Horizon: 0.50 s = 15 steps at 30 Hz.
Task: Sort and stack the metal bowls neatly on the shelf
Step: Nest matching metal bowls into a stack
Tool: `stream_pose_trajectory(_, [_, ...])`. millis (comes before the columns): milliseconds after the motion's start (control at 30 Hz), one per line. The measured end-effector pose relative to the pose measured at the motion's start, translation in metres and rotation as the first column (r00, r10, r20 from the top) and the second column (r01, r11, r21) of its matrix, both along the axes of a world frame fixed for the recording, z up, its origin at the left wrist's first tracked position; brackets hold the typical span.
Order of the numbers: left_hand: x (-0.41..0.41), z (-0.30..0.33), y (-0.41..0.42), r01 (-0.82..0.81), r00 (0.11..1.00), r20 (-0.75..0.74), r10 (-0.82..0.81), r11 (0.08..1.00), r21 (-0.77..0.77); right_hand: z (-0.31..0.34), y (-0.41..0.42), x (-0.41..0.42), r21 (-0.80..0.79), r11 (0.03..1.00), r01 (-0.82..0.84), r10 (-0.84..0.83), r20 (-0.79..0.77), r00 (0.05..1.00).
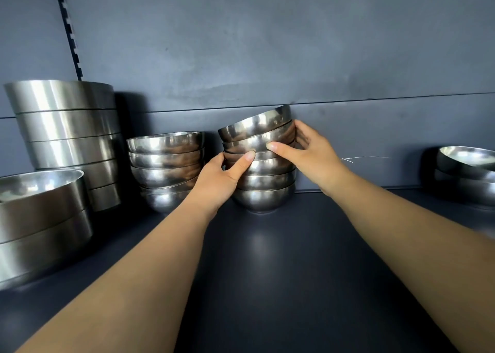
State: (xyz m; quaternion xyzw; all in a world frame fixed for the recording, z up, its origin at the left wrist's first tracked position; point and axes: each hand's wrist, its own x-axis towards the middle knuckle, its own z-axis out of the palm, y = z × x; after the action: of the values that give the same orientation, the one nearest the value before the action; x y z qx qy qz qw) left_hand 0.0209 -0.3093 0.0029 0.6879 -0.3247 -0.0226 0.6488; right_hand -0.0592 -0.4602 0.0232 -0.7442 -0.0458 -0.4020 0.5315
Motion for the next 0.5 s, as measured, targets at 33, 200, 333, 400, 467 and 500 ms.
stream_pose_trajectory(33, [-0.0005,-0.0001,-0.0001,0.008,1.0,-0.006,-0.008,1.0,-0.003,-0.0013,0.0002,0.0004,0.004,1.0,0.009,-0.009,-0.007,1.0])
stream_pose_trajectory(200, [-0.002,-0.0018,-0.0012,0.059,0.998,0.017,-0.059,0.998,0.014,-0.0038,-0.0004,0.0011,0.046,0.999,0.017,-0.015,-0.03,0.999])
stream_pose_trajectory(333, [0.0002,-0.0006,0.0019,0.038,0.997,0.06,-0.038,0.999,-0.008,-0.0034,-0.0005,0.0014,0.067,0.995,0.069,-0.069,-0.013,0.998])
stream_pose_trajectory(400, [0.0007,-0.0004,0.0033,0.03,0.996,0.081,-0.03,1.0,-0.002,-0.0038,-0.0003,0.0017,0.095,0.992,0.089,-0.089,-0.007,0.996])
stream_pose_trajectory(467, [0.0008,-0.0012,0.0037,0.026,0.996,0.084,-0.027,1.0,0.009,-0.0041,0.0002,0.0016,0.1,0.991,0.09,-0.09,-0.007,0.996])
stream_pose_trajectory(500, [0.001,-0.0016,0.0036,0.02,0.996,0.083,-0.022,1.0,0.017,-0.0048,0.0,0.0016,0.094,0.991,0.091,-0.09,-0.01,0.996])
